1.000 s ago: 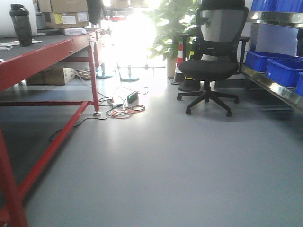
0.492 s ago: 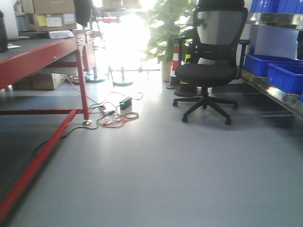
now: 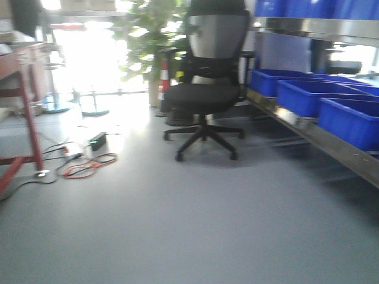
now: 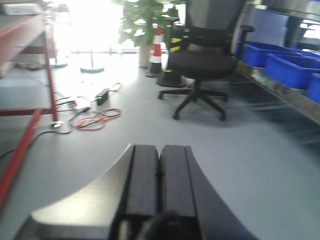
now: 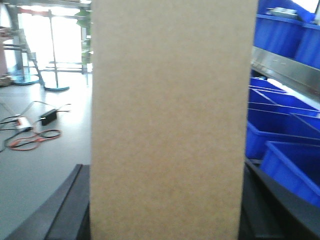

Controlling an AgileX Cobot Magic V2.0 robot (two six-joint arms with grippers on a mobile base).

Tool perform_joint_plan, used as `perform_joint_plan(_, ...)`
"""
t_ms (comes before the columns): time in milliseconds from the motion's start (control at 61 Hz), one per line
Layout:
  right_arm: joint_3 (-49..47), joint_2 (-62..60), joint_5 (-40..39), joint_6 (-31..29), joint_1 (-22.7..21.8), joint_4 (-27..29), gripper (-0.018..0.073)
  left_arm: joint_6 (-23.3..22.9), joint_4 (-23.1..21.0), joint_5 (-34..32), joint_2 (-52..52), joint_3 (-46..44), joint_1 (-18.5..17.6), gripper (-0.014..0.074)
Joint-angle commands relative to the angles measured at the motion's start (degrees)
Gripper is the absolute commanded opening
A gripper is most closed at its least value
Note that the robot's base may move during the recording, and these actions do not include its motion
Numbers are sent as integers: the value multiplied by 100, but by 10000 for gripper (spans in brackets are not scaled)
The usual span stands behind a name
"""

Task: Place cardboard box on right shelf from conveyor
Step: 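Turn and drive up to the steel shelf with blue bins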

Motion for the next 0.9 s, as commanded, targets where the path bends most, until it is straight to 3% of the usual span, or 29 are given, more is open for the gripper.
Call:
perform_joint_plan(0, -172, 49, -620, -62, -25, -52, 8, 1, -34, -488, -31, 35, -4, -116)
perform_joint_plan(885, -172, 49, -620, -62, -25, -52, 8, 1, -34, -488, -31, 35, -15, -116)
